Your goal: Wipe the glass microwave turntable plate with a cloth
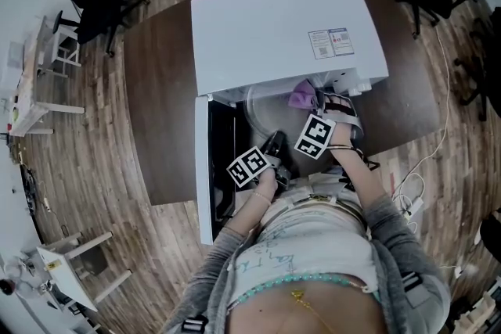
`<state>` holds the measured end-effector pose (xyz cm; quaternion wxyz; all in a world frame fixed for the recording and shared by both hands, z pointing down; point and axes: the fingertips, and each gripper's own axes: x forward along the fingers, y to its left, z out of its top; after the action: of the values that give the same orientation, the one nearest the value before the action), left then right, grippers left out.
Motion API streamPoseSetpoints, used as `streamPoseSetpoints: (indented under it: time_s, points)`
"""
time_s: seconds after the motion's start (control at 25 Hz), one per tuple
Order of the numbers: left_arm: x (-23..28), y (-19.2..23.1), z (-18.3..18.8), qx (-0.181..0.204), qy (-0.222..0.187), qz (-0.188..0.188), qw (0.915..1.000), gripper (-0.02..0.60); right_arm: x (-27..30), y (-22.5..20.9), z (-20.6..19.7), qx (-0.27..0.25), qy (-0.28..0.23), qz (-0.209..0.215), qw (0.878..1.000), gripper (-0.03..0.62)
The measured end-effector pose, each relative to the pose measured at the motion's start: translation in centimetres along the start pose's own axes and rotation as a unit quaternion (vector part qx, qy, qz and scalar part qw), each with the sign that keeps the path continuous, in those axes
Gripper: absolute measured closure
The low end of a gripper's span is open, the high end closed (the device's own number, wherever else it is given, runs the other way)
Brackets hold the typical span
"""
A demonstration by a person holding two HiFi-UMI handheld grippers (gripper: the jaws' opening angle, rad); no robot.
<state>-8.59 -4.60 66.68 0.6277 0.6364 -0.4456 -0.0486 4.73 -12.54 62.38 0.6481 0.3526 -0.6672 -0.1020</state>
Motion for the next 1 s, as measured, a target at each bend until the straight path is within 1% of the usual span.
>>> streamPoseSetpoints:
  time_s: [0.36, 0.8, 1.0]
  points:
    - [0.0, 0.0, -0.1, 0.000, 0.004, -0.001, 1.0000, 0.456, -1.0, 2.7, -0.4, -0.008, 0.002, 0.013, 1.000, 0.487]
    - [0.0, 0.1, -0.2, 0.000, 0.005, 0.000, 1.0000, 0.456, -2.1, 5.5, 0.3, -0.024, -0.007, 0.043, 0.999, 0.487]
    - [0.0, 0.1, -0.2, -0.001, 0.005, 0.000, 1.0000, 0.456, -2.6, 6.9, 1.3, -0.045, -0.020, 0.055, 0.997, 0.487]
